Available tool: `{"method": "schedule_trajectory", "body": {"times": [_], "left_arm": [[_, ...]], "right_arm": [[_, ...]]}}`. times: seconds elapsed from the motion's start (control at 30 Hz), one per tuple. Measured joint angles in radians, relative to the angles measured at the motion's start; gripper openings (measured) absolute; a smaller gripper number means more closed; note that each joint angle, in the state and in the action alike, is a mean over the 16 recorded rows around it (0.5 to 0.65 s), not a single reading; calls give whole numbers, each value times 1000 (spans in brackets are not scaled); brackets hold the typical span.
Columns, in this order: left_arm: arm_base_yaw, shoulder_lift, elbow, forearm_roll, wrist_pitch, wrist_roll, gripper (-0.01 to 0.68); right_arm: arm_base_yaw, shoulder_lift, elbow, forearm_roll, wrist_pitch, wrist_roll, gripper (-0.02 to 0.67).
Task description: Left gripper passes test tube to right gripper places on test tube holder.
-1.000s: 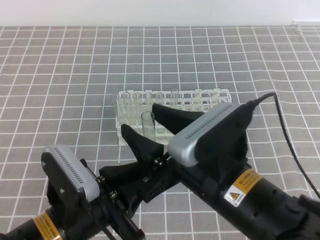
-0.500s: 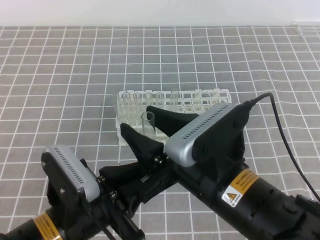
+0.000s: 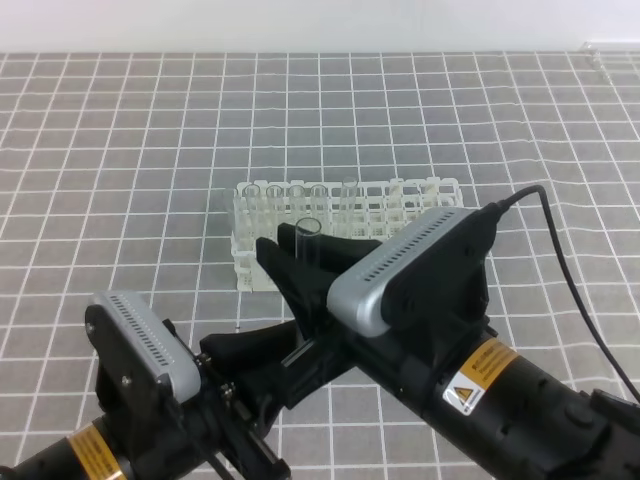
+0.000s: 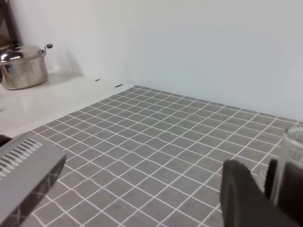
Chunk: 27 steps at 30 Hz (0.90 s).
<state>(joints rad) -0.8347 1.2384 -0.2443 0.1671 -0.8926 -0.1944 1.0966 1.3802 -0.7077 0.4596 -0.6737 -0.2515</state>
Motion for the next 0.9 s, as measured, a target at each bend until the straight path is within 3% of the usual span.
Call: {"method": "schedule_trajectory", "body": {"times": [0.33,0.43,0.7,0.9], "left_arm": [[0,-20,0,0,19,-13,216],[0,-62,0,1,58,-22,212],[0,-339,0,5,318,-47,101],[0,-675,1,8,669,-57,22]], "right_arm": [[0,-12,0,46,14,-30,86],[0,-33,0,96,36,-79,85],[0,-123,0,300,128,-303,85],[0,-182,0,456,190,-474,85]]}}
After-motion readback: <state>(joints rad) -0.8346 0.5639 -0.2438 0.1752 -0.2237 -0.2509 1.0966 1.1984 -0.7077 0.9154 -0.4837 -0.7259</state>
